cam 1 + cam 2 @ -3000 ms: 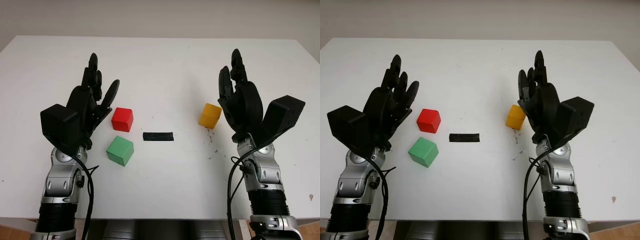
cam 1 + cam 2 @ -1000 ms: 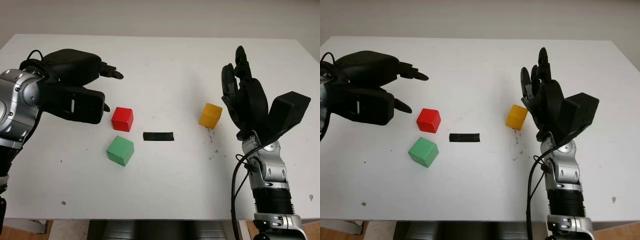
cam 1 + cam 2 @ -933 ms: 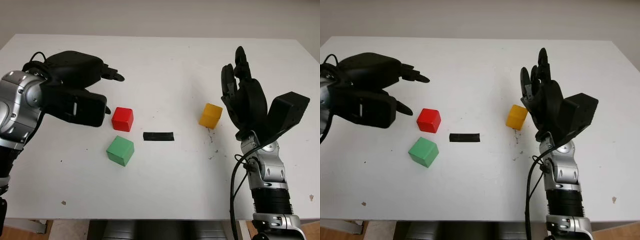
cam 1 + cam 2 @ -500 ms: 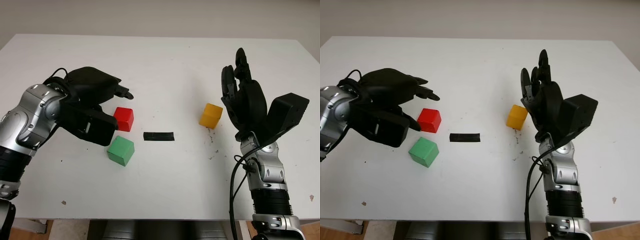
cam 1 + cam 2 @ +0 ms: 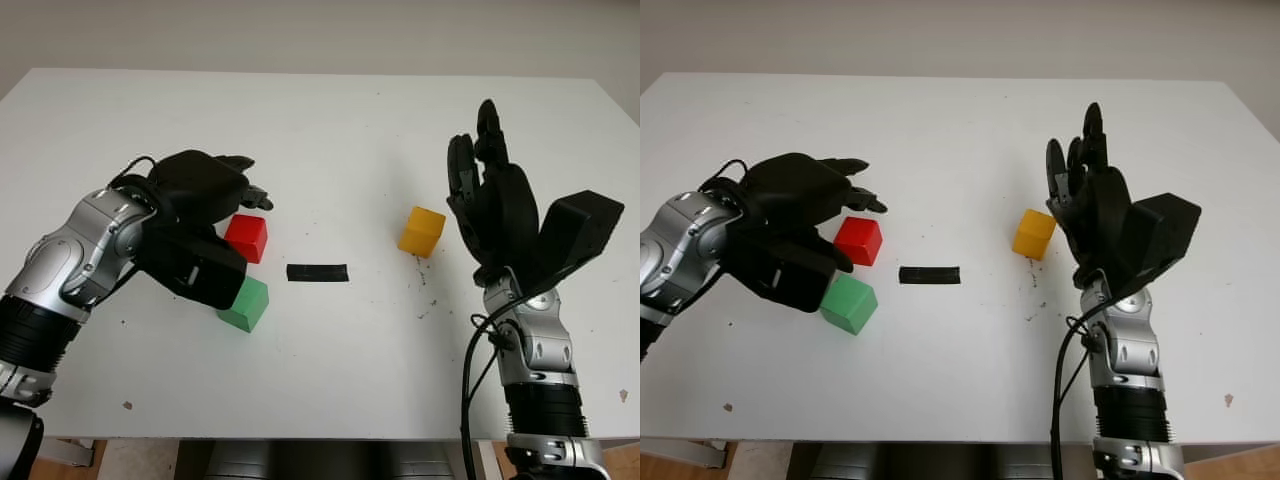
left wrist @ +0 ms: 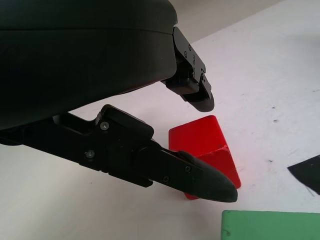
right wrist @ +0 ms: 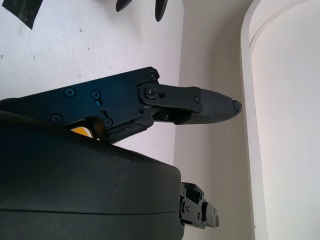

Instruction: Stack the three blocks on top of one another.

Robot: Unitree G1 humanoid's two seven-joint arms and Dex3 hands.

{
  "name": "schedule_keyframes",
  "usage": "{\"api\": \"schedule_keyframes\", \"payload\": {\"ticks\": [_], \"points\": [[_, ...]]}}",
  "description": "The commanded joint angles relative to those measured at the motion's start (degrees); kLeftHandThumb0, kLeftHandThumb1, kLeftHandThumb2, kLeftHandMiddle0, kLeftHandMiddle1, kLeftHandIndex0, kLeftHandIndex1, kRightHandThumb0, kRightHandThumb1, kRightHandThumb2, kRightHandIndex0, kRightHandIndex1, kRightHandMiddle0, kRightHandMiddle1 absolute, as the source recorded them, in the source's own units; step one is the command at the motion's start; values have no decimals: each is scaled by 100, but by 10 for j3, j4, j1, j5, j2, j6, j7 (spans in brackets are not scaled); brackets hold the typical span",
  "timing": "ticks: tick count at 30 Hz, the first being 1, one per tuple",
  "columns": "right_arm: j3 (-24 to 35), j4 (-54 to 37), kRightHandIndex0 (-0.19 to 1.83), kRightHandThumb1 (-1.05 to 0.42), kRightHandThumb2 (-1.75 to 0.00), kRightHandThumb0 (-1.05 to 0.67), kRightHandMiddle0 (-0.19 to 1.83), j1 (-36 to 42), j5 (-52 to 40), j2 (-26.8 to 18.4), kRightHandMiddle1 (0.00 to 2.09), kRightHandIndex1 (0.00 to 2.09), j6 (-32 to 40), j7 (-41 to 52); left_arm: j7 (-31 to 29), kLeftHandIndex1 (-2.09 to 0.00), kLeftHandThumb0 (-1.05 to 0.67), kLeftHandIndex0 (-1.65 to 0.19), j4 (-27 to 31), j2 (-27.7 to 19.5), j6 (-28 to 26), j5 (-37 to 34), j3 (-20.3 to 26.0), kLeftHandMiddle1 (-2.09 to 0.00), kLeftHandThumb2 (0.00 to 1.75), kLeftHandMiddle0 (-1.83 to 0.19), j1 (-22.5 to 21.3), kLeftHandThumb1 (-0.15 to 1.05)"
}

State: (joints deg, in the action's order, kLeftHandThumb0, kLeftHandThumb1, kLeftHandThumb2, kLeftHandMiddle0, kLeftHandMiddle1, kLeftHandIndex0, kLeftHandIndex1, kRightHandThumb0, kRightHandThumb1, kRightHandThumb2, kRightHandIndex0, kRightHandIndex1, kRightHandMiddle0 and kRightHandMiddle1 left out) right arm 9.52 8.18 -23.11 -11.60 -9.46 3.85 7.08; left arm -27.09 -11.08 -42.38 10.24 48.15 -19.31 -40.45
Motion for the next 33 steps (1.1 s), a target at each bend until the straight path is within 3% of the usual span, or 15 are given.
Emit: {"api": "schedule_keyframes", "payload": {"ticks": [1, 3, 7, 13, 16, 20, 33], "points": [[2, -16, -19, -105, -45, -66, -19, 3, -1, 4, 3, 3, 4, -4, 8, -32, -78, -41, -8, 4, -1, 5, -5, -5, 6, -5, -4, 101], [2, -16, -19, -105, -45, -66, -19, 3, -2, 4, 3, 3, 4, -6, 10, -34, -77, -41, -13, 6, -2, 11, -6, -5, 5, -5, -6, 101], [3, -17, -19, -105, -45, -67, -19, 4, -4, 2, 2, 2, 0, -3, 17, -59, -76, -31, -18, 7, 0, 16, -6, -6, 5, -6, -5, 99], [5, -13, -19, -105, -45, -67, -19, 1, -2, 0, 2, 2, -9, -1, 10, -69, -75, -30, -17, 6, -7, 30, -11, -6, 5, -11, -7, 99], [6, -13, -19, -105, -45, -67, -19, 0, -2, 1, 2, 2, -11, -2, 4, -117, -75, -23, -18, 7, -12, 41, -16, -6, 5, -15, -10, 100], [7, -13, -19, -105, -44, -68, -19, -1, -4, 0, 4, 3, -14, 1, 2, -141, -73, -21, -20, 8, -11, 44, -15, -6, 5, -18, -11, 101], [8, -19, -18, -105, -46, -69, -18, -2, 4, -6, 4, 4, -13, 3, 68, -154, -36, -33, -37, 15, 16, 36, -8, -7, 6, -33, 1, 101]]}}
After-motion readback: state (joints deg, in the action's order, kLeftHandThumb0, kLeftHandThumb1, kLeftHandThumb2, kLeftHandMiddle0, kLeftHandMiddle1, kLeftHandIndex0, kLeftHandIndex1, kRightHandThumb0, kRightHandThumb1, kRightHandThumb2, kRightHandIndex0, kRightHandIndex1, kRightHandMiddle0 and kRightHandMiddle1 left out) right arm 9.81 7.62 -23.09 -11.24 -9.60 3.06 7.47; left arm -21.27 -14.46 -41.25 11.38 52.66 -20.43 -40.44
